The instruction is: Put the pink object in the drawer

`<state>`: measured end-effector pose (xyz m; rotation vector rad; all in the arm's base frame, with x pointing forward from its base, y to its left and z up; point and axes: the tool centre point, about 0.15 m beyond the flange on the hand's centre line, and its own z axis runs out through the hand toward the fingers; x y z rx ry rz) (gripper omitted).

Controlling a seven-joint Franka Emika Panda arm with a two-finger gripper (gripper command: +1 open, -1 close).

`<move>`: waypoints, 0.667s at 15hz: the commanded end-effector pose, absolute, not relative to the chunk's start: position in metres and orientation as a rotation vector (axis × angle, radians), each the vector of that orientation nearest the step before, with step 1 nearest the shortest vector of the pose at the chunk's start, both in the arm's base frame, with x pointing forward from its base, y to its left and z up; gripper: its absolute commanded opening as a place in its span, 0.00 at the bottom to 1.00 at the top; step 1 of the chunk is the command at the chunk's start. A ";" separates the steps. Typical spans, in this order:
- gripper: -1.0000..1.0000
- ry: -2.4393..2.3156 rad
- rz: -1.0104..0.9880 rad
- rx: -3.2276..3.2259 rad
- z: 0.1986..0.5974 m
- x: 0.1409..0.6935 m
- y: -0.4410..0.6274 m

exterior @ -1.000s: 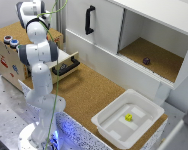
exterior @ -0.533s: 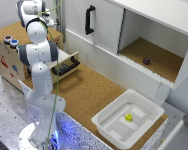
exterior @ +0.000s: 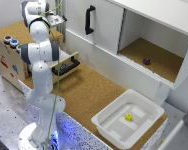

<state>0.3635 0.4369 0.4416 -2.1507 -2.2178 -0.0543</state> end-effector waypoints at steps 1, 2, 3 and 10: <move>1.00 -2.291 0.001 -2.039 0.438 0.381 0.448; 1.00 -2.292 0.001 -2.032 0.436 0.381 0.449; 1.00 -2.288 -0.003 -2.037 0.434 0.381 0.451; 0.00 -2.317 0.031 -2.135 0.424 0.389 0.459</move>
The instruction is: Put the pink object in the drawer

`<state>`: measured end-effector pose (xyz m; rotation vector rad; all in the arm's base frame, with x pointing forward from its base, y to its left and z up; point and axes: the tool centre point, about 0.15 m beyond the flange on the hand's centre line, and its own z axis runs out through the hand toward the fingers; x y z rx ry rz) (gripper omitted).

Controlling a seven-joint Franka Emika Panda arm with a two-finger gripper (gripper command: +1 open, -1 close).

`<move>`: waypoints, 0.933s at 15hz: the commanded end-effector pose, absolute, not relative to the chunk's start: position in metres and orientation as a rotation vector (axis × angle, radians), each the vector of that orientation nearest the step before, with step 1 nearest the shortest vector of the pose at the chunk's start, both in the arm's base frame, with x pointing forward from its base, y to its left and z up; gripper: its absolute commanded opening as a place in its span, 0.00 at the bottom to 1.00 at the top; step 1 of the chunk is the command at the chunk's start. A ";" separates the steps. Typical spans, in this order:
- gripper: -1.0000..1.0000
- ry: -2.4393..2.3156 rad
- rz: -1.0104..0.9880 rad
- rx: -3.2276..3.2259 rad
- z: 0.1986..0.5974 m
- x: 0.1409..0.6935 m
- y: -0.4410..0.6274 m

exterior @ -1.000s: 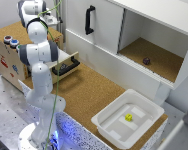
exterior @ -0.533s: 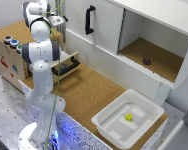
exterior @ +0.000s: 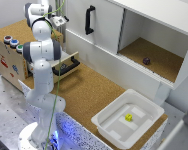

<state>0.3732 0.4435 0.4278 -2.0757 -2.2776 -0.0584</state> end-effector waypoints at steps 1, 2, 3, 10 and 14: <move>0.00 -2.325 0.033 -2.134 0.424 0.387 0.461; 0.00 -2.324 0.036 -2.134 0.425 0.385 0.463; 0.00 -2.322 0.042 -2.133 0.424 0.383 0.464; 0.00 -2.289 -0.007 -2.225 0.456 0.370 0.456; 0.00 -2.202 -0.046 -2.321 0.476 0.360 0.428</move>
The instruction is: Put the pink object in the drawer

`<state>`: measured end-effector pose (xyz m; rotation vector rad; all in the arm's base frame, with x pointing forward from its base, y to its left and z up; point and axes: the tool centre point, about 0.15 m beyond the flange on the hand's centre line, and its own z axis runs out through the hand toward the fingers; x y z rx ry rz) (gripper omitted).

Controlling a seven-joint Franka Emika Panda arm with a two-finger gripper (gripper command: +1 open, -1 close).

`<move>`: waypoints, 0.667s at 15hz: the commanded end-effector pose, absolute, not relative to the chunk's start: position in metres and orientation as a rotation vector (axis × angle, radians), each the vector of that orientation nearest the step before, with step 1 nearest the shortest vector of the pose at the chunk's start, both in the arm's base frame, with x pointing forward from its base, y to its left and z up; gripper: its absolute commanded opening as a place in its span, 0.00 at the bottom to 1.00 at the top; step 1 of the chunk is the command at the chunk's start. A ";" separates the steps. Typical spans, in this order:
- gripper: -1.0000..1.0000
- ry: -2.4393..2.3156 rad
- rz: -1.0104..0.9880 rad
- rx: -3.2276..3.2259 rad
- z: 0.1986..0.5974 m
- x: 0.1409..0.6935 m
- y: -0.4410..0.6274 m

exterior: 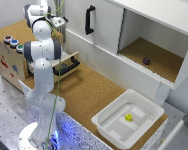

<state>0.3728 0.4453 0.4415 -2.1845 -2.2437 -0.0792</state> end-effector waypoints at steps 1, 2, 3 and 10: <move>0.00 -2.162 -0.037 -2.354 0.473 0.357 0.414; 0.00 -2.118 -0.033 -2.384 0.469 0.354 0.402; 0.00 -2.080 -0.013 -2.408 0.463 0.350 0.388; 0.00 -1.926 0.099 -2.485 0.414 0.309 0.305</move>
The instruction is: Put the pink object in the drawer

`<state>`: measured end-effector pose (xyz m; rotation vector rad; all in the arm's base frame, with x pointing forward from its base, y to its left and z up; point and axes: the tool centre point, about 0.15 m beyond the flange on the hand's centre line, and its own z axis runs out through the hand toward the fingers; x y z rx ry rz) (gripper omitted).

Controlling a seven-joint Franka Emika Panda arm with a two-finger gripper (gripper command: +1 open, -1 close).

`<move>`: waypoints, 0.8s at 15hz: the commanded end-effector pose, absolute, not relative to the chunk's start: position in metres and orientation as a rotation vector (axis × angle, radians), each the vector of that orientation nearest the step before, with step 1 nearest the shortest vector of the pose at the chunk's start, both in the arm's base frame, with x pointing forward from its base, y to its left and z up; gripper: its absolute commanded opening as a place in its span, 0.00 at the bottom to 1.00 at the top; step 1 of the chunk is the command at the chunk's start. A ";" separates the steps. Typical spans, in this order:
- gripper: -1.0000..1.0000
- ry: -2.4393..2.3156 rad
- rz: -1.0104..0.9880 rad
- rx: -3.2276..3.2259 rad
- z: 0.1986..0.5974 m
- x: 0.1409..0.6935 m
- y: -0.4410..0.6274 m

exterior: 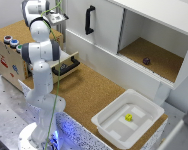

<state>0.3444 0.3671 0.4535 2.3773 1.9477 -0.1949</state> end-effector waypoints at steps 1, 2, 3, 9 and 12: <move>0.00 1.912 -0.092 2.488 0.406 0.304 0.296; 0.00 1.907 -0.079 2.491 0.399 0.300 0.288; 0.00 1.902 -0.060 2.480 0.393 0.296 0.281; 0.00 1.920 0.088 2.452 0.352 0.288 0.261; 0.00 1.956 0.093 2.428 0.335 0.291 0.270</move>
